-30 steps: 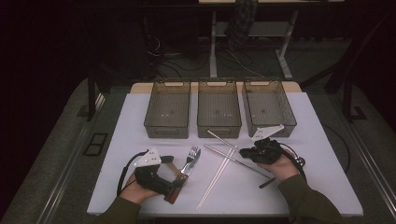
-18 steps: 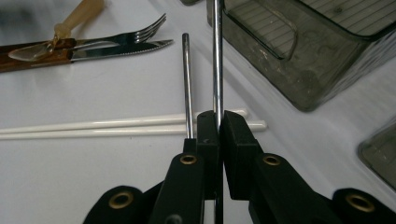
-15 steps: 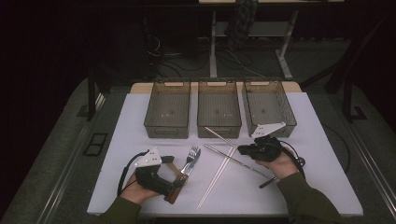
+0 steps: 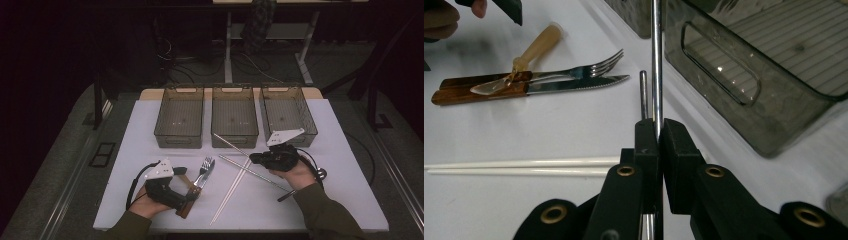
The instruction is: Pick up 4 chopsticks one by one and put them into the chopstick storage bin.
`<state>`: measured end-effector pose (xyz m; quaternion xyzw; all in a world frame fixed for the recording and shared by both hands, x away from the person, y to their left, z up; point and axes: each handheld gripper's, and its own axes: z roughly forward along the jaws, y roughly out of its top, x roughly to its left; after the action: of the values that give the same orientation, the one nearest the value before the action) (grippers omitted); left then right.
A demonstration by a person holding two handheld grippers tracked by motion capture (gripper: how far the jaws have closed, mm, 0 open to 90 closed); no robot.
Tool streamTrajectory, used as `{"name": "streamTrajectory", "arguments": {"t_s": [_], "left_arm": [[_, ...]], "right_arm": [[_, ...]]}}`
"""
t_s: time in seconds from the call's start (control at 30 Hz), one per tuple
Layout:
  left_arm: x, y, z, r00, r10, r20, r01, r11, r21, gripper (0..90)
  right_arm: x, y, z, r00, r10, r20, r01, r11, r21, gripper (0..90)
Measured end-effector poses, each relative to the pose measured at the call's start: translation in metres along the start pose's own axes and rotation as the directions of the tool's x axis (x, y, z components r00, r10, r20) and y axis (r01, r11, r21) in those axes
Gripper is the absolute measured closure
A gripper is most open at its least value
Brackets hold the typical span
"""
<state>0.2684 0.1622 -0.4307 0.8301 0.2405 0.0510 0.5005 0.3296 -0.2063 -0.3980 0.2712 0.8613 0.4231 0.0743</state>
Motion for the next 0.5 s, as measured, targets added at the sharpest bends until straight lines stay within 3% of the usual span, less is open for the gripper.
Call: {"name": "streamTrajectory", "arguments": {"t_s": [0.5], "left_arm": [[-0.001,0.0,0.0,1.0,0.002,0.0,-0.002,1.0,-0.001,3.1]], "right_arm": [[-0.001,0.017,0.009,0.9999,0.01,-0.001,-0.01,1.0,-0.016,85.2]]}}
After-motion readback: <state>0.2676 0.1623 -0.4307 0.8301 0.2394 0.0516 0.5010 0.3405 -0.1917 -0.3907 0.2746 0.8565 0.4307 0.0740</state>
